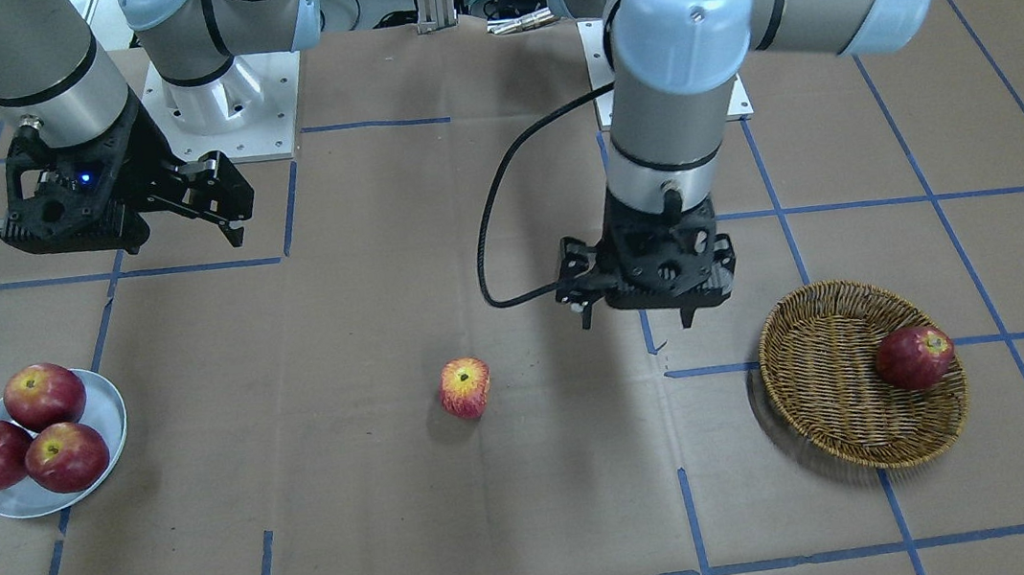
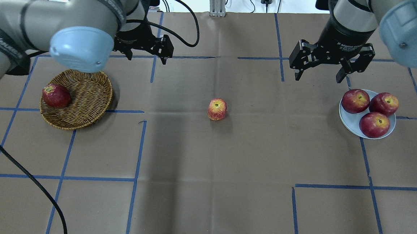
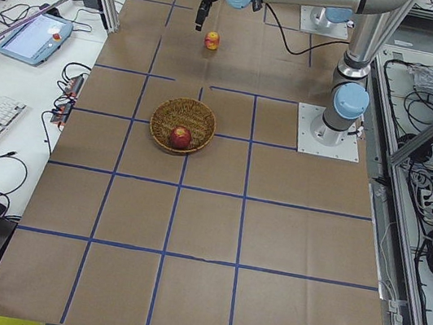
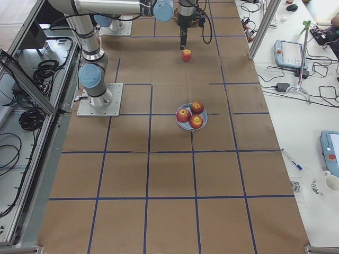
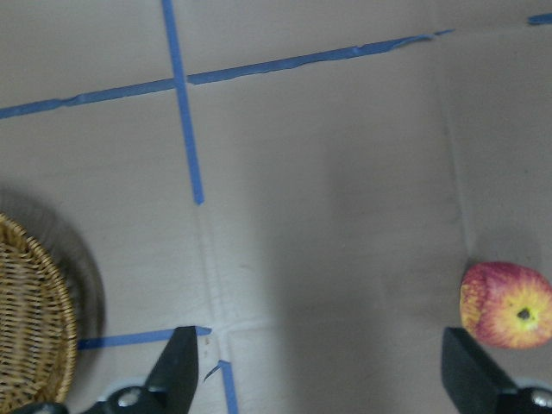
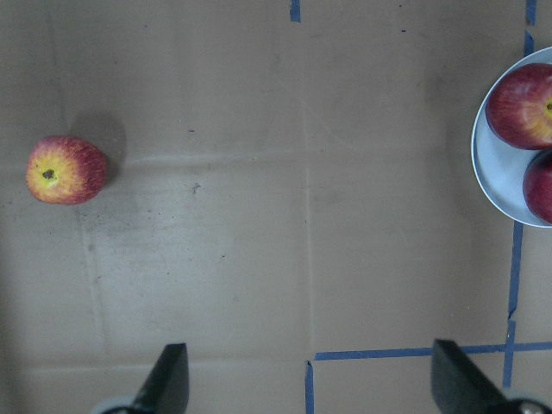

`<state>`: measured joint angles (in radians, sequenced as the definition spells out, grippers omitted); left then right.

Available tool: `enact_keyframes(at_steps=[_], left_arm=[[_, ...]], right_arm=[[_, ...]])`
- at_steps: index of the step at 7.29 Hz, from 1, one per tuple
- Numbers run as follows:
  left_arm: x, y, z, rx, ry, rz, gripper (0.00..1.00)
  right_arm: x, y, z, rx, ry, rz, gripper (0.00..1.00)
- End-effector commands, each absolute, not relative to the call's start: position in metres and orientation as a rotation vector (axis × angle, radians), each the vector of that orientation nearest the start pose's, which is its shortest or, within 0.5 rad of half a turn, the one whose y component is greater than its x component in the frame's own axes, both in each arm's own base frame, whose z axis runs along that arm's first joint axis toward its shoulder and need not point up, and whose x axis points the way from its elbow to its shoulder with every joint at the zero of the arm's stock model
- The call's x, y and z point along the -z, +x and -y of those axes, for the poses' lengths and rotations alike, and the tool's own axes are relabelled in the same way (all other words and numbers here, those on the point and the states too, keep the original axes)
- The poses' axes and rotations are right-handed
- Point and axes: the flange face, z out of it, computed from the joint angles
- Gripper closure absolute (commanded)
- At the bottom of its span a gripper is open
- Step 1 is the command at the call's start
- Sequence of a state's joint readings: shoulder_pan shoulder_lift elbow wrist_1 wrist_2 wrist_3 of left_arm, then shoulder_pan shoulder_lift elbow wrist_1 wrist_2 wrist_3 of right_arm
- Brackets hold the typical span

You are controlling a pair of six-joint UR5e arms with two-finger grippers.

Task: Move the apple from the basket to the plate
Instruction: 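Raise the left gripper back while the right gripper moves over the apple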

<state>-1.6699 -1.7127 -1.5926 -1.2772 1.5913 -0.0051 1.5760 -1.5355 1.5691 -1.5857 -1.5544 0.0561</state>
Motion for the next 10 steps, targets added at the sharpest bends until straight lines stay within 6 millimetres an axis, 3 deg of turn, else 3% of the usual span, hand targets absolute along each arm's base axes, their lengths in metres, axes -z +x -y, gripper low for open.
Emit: enact_keyframes(at_steps=[1, 3, 4, 8, 9, 10], left_arm=[[-0.468, -0.151, 0.505, 0.068, 0.06, -3.136, 0.01], [-0.47, -0.151, 0.502, 0.068, 0.067, -3.129, 0.01], [-0.489, -0.152, 0.496, 0.125, 0.066, -3.128, 0.01], [-0.493, -0.15, 0.489, 0.151, 0.066, -3.128, 0.01], [-0.494, -0.15, 0.491, 0.159, 0.064, -3.128, 0.01], [-0.492, -0.15, 0.493, 0.154, 0.064, -3.126, 0.01]], right_arm=[[-0.468, 0.153, 0.516, 0.014, 0.205, -3.114, 0.0], [-0.453, 0.234, 0.526, 0.01, 0.161, -3.125, 0.0], [-0.434, 0.27, 0.536, 0.018, 0.175, -3.122, 0.0], [-0.341, 0.353, 0.557, 0.052, 0.246, -3.106, 0.0], [-0.307, 0.37, 0.558, 0.033, 0.194, -3.115, 0.0], [-0.283, 0.371, 0.557, -0.013, 0.178, -3.129, 0.0]])
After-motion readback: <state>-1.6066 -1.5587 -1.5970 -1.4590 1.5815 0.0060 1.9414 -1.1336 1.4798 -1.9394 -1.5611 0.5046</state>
